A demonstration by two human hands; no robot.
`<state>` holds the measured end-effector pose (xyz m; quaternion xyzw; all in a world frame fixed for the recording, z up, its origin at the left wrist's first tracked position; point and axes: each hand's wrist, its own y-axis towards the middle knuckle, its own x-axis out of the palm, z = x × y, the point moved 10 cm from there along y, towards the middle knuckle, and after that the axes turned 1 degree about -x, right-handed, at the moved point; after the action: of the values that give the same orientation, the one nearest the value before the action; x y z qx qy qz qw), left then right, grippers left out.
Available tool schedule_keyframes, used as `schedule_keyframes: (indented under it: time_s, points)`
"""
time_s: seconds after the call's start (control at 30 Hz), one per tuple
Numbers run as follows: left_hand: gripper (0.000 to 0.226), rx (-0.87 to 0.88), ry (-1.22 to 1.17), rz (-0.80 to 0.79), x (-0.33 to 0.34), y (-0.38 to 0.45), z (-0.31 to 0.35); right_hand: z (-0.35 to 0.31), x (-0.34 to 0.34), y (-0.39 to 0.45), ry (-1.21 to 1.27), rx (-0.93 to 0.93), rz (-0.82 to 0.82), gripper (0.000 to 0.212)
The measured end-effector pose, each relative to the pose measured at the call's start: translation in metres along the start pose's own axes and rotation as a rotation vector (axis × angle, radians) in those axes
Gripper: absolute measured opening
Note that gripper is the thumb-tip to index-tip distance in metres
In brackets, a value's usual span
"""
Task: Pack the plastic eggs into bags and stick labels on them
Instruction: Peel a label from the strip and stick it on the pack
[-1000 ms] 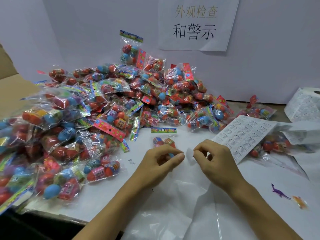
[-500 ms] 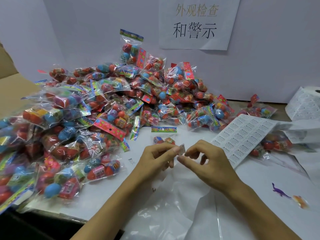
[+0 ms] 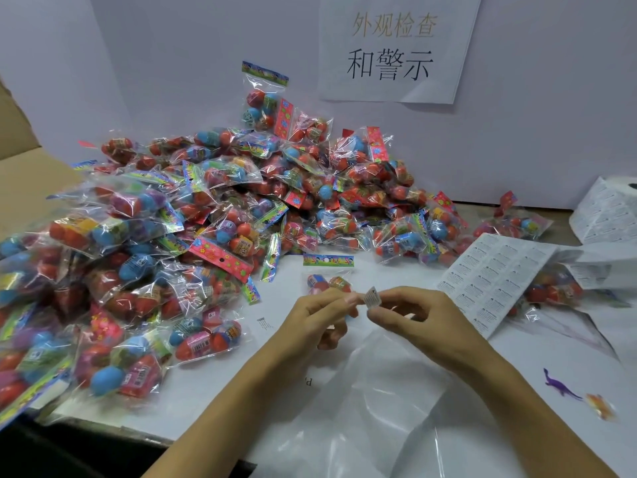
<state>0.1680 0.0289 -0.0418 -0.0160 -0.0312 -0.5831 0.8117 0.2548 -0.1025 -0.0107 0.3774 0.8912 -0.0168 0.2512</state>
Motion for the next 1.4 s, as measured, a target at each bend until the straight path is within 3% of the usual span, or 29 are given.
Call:
schedule_keyframes:
  time_s: [0.1, 0.27, 0.37, 0.43, 0.5, 0.57, 0.7, 0.93, 1.13, 1.27, 1.4]
  points:
    - [0.055, 0.008, 0.001, -0.032, 0.003, -0.001, 0.001, -0.009, 0.006, 0.000, 0.158, -0.041, 0.019, 0.011]
    - [0.029, 0.050, 0.012, -0.083, 0.008, -0.002, 0.006, -0.009, 0.004, -0.001, 0.193, -0.028, 0.037, 0.024]
    - [0.023, 0.118, 0.152, -0.089, 0.010, -0.004, 0.011, -0.006, 0.000, 0.000, 0.127, -0.026, 0.072, 0.019]
    - [0.026, 0.224, 0.350, 0.006, 0.004, -0.003, 0.017, -0.005, -0.005, 0.000, 0.124, -0.043, 0.143, 0.022]
    - [0.035, 0.374, 0.532, 0.212, -0.010, -0.007, 0.030, -0.003, -0.018, -0.002, 0.163, -0.049, 0.271, 0.023]
    - [0.044, 0.423, 0.714, 0.383, -0.023, -0.010, 0.036, 0.002, -0.027, -0.003, 0.209, -0.018, 0.348, 0.012]
    - [0.057, 0.089, 0.989, 0.335, -0.037, 0.000, 0.006, 0.012, -0.017, 0.003, 0.167, 0.045, 0.250, 0.067]
    - [0.030, 0.326, 0.600, 0.220, -0.021, -0.002, 0.024, 0.025, -0.004, 0.004, 0.288, 0.163, 0.202, 0.116]
    - [0.019, 0.576, 0.457, 0.185, -0.009, -0.017, 0.050, 0.037, 0.002, 0.007, 0.564, 0.203, 0.241, 0.122]
    - [0.046, 0.513, 0.310, 0.092, -0.005, -0.015, 0.045, 0.030, 0.006, 0.009, 0.669, 0.156, 0.203, 0.110]
    - [0.075, 0.298, 0.115, 0.058, -0.007, -0.006, 0.023, 0.017, 0.001, 0.007, 0.588, 0.039, 0.240, 0.107]
